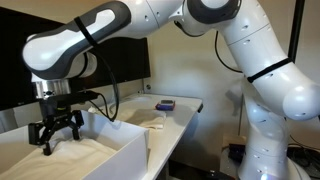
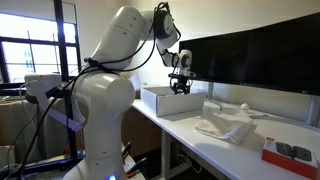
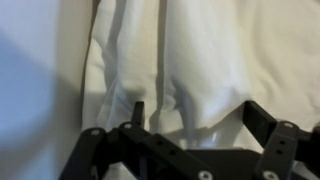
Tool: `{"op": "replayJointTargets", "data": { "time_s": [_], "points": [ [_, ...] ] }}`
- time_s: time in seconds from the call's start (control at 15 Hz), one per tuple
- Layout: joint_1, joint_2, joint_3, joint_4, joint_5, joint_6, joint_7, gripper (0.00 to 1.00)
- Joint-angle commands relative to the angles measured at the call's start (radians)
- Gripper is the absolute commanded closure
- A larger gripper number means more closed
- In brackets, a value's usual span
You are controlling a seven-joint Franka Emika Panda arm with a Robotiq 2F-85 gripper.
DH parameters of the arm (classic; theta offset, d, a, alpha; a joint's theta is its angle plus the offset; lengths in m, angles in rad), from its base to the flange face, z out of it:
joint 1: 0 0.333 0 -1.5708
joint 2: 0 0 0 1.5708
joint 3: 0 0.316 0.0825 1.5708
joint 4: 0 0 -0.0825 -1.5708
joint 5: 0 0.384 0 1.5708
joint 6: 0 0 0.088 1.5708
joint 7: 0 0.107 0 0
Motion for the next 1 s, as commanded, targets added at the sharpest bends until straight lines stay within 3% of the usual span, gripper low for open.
{"op": "replayJointTargets", "data": {
  "time_s": [0.0,0.27,0.33,0.47,0.93],
  "points": [
    [-0.022,0.026,0.029,-0.003,0.066,-0.027,-0.015,0.00],
    [-0.019,0.048,0.052,0.007,0.129,-0.017,-0.033,0.02],
    [-0.017,0.044,0.051,0.009,0.130,-0.014,-0.026,0.26],
    [-0.011,0.035,0.048,0.015,0.122,-0.007,-0.016,0.30],
    [-0.003,0.021,0.045,0.054,0.104,-0.005,-0.013,0.77]
  ]
}}
